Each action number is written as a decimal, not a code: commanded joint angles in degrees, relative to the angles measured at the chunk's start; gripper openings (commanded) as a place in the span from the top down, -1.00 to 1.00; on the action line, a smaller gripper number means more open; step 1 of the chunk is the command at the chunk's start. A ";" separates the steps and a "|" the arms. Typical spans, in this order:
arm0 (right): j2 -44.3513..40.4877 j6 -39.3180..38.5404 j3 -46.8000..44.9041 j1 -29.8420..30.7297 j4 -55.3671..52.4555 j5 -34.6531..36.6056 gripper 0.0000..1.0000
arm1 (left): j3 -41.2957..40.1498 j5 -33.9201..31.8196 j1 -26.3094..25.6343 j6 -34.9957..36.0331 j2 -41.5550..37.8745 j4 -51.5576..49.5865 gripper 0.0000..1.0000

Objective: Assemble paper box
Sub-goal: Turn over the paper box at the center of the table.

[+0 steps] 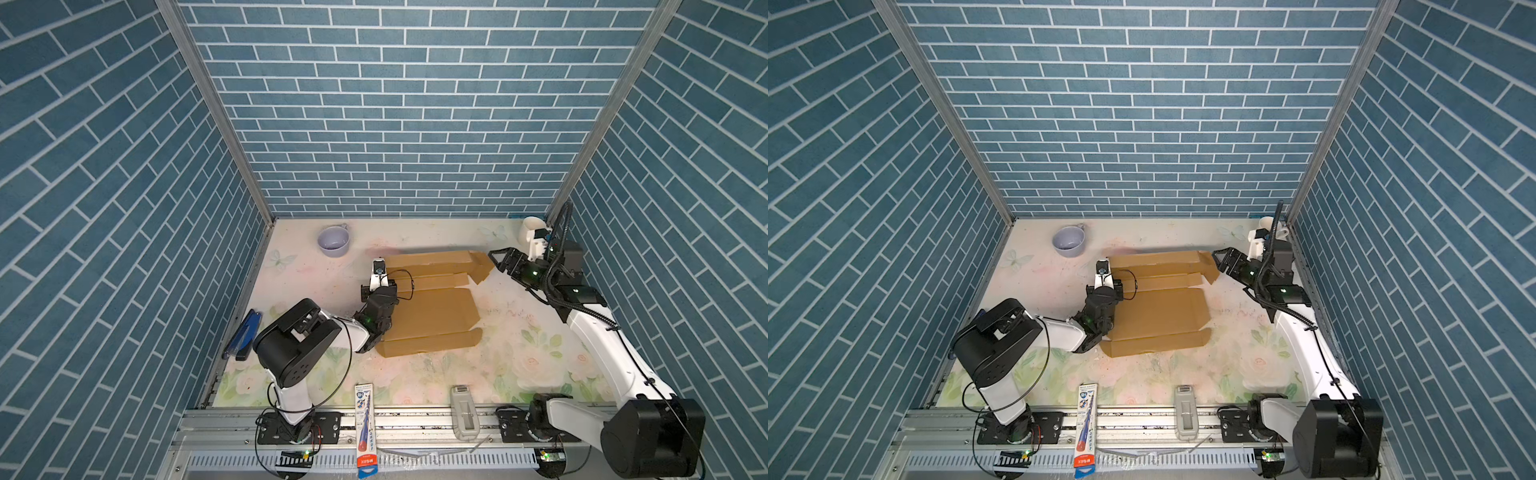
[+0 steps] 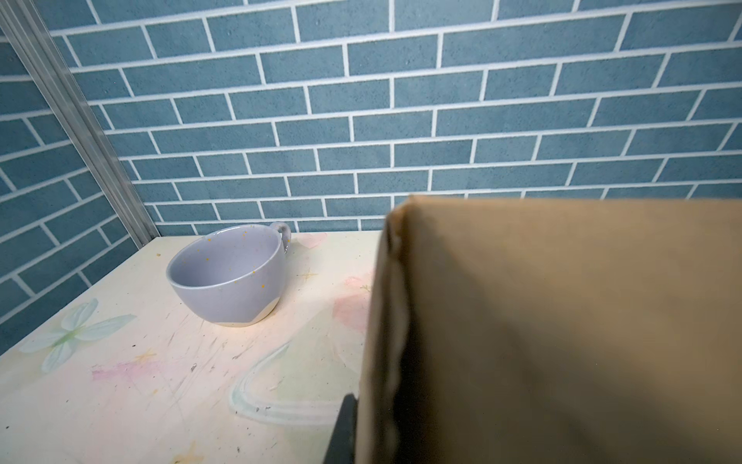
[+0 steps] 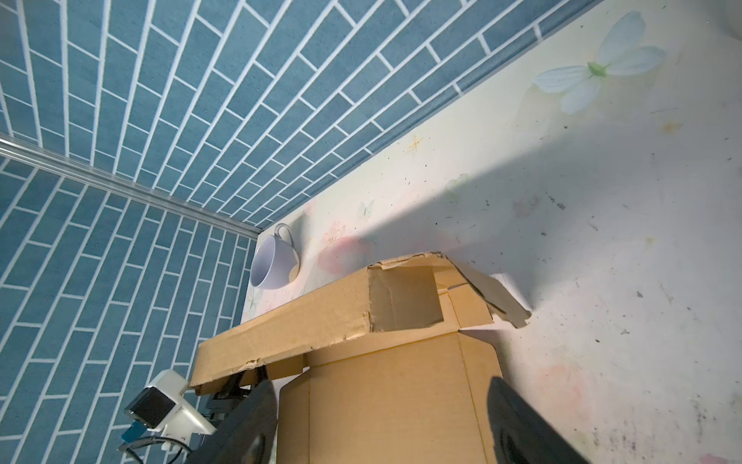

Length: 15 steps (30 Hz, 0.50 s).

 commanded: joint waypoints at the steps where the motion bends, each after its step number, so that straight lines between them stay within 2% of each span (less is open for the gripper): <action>1: 1.98 -1.92 2.57 2.33 -0.10 1.96 -0.63 | -1.13 -0.10 -0.02 0.43 0.20 5.00 0.75; 9: 3.20 -0.54 3.54 4.88 1.53 3.18 -0.63 | -2.41 1.36 0.07 0.31 1.14 5.26 0.33; 15: 3.34 -0.40 3.61 5.07 1.68 3.17 -0.63 | -3.08 1.81 0.22 -0.60 1.78 5.36 0.23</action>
